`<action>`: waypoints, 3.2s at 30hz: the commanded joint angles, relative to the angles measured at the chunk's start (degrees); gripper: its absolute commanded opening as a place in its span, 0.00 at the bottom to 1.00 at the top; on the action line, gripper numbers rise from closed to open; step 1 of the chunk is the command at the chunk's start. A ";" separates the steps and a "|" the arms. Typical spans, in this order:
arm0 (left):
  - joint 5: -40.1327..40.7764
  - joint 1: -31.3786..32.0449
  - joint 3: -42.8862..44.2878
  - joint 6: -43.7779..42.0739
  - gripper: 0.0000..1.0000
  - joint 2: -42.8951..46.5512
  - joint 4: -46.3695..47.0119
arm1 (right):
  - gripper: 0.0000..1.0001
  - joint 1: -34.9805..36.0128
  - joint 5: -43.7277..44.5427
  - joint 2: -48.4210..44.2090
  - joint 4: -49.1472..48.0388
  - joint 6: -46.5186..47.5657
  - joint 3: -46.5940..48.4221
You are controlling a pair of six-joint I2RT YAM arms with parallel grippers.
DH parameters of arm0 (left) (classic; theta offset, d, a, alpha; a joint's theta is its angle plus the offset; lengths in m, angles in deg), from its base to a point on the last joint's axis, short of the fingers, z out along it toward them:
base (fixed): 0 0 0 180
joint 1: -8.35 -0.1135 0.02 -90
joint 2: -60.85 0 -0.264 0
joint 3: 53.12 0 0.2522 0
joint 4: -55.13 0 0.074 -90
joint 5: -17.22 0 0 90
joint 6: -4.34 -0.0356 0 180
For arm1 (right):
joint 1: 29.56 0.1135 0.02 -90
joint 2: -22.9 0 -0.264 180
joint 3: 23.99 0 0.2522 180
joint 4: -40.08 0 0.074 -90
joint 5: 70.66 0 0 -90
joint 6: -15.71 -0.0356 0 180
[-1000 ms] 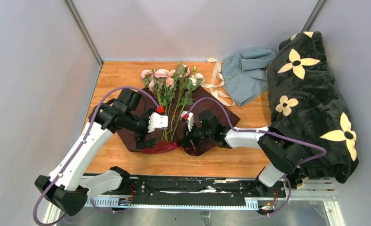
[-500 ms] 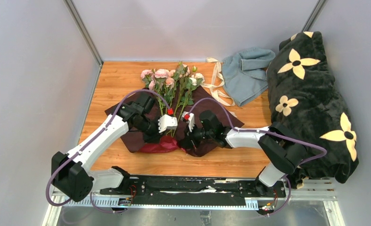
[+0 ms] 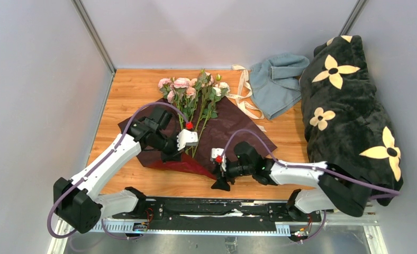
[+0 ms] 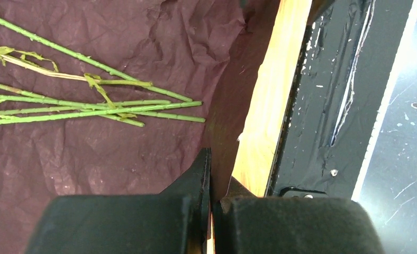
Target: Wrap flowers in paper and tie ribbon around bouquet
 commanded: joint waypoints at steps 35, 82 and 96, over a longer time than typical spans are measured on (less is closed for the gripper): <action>17.98 -4.69 -0.55 15.41 0.00 -23.43 31.83 | 0.08 -6.13 7.60 12.82 -7.76 -34.68 12.78; 31.93 -12.03 -25.03 -12.51 0.00 -9.67 12.69 | 0.00 -8.51 19.11 26.48 17.19 -41.74 14.72; 25.79 10.51 -7.82 -0.73 0.00 -1.64 7.56 | 0.00 -8.42 15.76 25.72 21.80 -40.05 18.22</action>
